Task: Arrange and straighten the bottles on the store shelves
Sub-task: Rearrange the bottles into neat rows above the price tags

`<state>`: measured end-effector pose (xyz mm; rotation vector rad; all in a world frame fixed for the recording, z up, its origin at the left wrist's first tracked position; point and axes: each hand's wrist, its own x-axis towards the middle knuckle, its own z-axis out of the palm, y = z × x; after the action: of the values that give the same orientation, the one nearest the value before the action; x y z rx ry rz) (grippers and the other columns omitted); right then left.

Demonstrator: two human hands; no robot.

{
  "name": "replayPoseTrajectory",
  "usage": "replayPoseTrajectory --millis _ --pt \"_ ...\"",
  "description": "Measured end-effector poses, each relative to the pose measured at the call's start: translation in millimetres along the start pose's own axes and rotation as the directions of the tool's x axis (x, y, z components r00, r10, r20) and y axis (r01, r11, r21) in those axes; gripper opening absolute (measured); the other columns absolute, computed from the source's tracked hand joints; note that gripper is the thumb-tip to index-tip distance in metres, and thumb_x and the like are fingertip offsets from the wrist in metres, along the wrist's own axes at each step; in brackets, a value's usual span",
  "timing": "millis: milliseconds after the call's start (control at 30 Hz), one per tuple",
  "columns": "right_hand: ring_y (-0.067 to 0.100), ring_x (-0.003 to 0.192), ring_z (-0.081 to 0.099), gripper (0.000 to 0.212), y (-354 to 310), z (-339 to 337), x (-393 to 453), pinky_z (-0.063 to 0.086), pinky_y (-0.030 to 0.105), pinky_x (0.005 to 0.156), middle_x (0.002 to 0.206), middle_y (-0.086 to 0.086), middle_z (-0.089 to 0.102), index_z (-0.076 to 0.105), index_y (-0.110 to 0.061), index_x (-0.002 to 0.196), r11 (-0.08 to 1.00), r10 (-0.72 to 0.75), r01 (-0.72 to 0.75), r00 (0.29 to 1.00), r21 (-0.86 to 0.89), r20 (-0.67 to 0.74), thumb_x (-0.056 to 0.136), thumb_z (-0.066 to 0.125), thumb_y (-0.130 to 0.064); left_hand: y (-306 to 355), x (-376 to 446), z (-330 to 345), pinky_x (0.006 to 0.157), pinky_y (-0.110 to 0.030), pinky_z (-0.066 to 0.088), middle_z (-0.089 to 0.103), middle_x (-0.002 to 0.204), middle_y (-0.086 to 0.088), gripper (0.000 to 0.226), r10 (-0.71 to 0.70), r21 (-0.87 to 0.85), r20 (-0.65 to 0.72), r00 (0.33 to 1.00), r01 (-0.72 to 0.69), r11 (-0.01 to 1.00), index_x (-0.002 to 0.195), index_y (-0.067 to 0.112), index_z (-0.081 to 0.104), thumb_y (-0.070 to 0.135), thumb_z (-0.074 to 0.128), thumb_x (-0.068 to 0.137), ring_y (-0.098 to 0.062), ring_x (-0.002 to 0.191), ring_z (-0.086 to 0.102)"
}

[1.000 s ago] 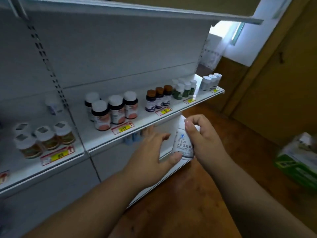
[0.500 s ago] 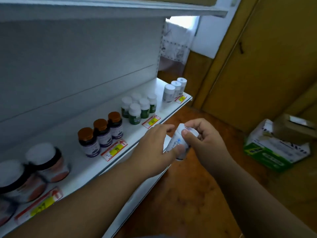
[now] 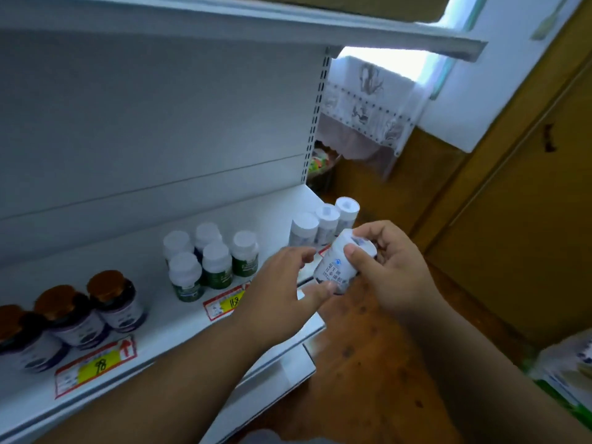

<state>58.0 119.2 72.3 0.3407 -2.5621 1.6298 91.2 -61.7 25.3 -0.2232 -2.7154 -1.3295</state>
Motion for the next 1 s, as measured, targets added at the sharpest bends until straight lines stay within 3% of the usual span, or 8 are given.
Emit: replayPoseTrajectory --millis 233,333,500,633,700,800,867,1000 --pt "0.011 0.096 0.065 0.013 9.8 -11.9 96.8 0.059 0.036 0.079 0.100 -0.008 0.063 0.057 -0.029 0.100 0.997 -0.075 0.074 0.993 0.020 0.094 0.089 0.064 -0.027 2.9 49.9 11.0 0.094 -0.030 0.045 0.055 0.122 0.009 0.049 -0.109 0.139 -0.323 0.940 0.161 0.977 0.127 0.026 0.051 0.052 0.061 0.086 -0.009 0.113 0.050" --pt "0.012 0.094 0.063 0.020 11.4 -4.5 131.9 0.057 0.031 0.075 0.098 -0.006 0.062 0.055 -0.029 0.103 0.996 -0.089 0.087 0.993 0.034 0.078 0.087 0.066 -0.030 -3.7 65.5 11.4 0.091 -0.032 0.045 0.056 0.118 0.004 0.040 -0.027 0.266 -0.345 0.938 0.125 0.956 0.120 0.024 0.055 0.047 0.058 0.087 -0.014 0.109 0.050" --pt "0.015 0.089 0.061 0.027 17.5 12.8 196.2 0.050 0.030 0.077 0.095 -0.009 0.063 0.055 -0.032 0.100 0.967 -0.186 0.227 0.940 -0.117 0.287 0.080 0.071 -0.025 -2.2 87.3 31.9 0.085 -0.036 0.052 0.062 0.109 -0.001 0.031 0.150 0.463 -0.288 0.946 0.001 0.886 0.107 0.018 0.064 0.034 0.058 0.081 -0.021 0.099 0.057" --pt "0.016 0.088 0.060 0.032 20.3 33.1 240.8 0.052 0.028 0.069 0.101 -0.006 0.063 0.058 -0.029 0.106 0.900 -0.203 0.375 0.812 -0.223 0.547 0.078 0.073 -0.025 -9.9 105.1 49.0 0.081 -0.034 0.049 0.065 0.106 -0.003 0.030 0.142 0.635 -0.273 0.952 0.068 0.770 0.103 0.016 0.066 0.025 0.068 0.075 -0.023 0.092 0.058" --pt "0.016 0.084 0.059 0.036 24.7 45.6 255.3 0.047 0.024 0.062 0.100 -0.006 0.061 0.059 -0.027 0.109 0.862 -0.167 0.439 0.718 -0.254 0.676 0.076 0.075 -0.025 -14.1 112.5 56.9 0.073 -0.033 0.047 0.065 0.092 -0.005 0.026 0.112 0.666 -0.311 0.944 0.132 0.734 0.091 0.014 0.066 0.018 0.074 0.066 -0.026 0.082 0.058" --pt "0.018 0.092 0.060 0.042 37.5 64.3 264.4 0.052 0.030 0.076 0.108 -0.004 0.061 0.060 -0.025 0.112 0.797 -0.119 0.547 0.558 -0.256 0.822 0.074 0.077 -0.028 -11.5 117.8 67.3 0.062 -0.030 0.041 0.062 0.076 -0.004 0.022 0.032 0.653 -0.373 0.927 0.238 0.719 0.076 0.015 0.065 0.011 0.077 0.058 -0.027 0.070 0.055" --pt "0.020 0.092 0.061 0.038 46.7 69.9 264.9 0.054 0.036 0.081 0.107 -0.004 0.061 0.061 -0.026 0.110 0.765 -0.123 0.605 0.473 -0.220 0.872 0.075 0.075 -0.033 -9.1 120.1 69.3 0.061 -0.030 0.043 0.063 0.076 -0.003 0.022 -0.026 0.641 -0.390 0.921 0.291 0.710 0.079 0.016 0.069 0.014 0.078 0.059 -0.026 0.070 0.056" --pt "0.018 0.093 0.061 0.029 57.9 68.6 269.1 0.053 0.036 0.086 0.108 -0.007 0.061 0.062 -0.025 0.110 0.771 -0.168 0.620 0.416 -0.144 0.894 0.082 0.069 -0.027 -6.9 120.5 68.3 0.067 -0.033 0.051 0.069 0.088 0.002 0.017 -0.085 0.620 -0.409 0.909 0.345 0.705 0.091 0.021 0.075 0.023 0.072 0.075 -0.026 0.080 0.060"
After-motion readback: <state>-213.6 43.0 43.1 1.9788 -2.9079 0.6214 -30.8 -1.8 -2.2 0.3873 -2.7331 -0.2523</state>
